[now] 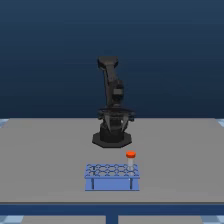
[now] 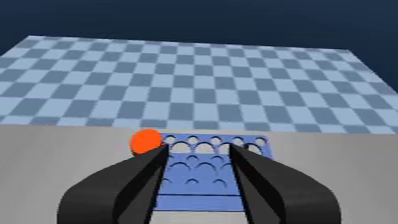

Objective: Pick up the centrifuge tube on the rack

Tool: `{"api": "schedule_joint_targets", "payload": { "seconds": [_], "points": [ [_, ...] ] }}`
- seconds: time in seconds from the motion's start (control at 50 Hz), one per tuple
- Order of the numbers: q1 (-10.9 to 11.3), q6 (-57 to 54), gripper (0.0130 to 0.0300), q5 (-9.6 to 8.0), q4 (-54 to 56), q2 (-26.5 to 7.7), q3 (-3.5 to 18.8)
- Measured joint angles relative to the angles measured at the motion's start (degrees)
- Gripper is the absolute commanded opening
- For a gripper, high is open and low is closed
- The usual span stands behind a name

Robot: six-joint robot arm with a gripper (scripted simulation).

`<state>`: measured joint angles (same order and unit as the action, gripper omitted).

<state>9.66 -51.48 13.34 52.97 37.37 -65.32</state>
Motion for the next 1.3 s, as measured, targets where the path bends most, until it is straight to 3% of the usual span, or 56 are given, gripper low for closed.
{"api": "schedule_joint_targets", "payload": {
  "seconds": [0.32,0.64,0.98,1.3],
  "points": [
    [4.4,-6.3,0.0300,2.42,10.1,-8.8,5.1],
    [7.4,-12.3,0.0300,3.29,19.3,-16.2,10.6],
    [8.8,-17.2,0.0300,3.28,25.8,-20.4,14.2],
    [9.3,-18.4,0.0300,3.22,27.3,-21.9,15.3]
  ]
}}
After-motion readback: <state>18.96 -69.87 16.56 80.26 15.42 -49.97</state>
